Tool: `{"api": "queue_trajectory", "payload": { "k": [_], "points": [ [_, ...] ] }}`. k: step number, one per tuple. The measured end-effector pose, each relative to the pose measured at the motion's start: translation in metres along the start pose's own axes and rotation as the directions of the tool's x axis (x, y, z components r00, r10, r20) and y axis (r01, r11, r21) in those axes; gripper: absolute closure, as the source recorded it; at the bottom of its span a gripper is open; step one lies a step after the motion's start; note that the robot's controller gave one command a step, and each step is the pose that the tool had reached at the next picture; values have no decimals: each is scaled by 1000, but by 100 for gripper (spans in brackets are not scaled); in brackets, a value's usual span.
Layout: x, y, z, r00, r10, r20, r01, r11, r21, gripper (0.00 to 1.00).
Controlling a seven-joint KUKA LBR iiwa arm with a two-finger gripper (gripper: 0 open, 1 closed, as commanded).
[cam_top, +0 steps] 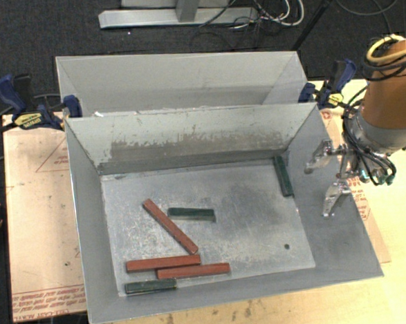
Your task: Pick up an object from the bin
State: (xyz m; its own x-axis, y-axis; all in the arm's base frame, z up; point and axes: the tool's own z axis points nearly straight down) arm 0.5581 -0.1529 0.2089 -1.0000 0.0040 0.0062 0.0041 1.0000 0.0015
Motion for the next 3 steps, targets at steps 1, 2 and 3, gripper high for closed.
{"api": "queue_trajectory", "payload": {
  "k": [1,2,3],
  "points": [
    [-2,1,-4,1000,-3,8,3,1000,1,0],
    [-46,41,25,1000,-3,14,3,1000,3,0],
    [-56,75,34,1000,9,6,-9,1000,-1,0]
  ]
}}
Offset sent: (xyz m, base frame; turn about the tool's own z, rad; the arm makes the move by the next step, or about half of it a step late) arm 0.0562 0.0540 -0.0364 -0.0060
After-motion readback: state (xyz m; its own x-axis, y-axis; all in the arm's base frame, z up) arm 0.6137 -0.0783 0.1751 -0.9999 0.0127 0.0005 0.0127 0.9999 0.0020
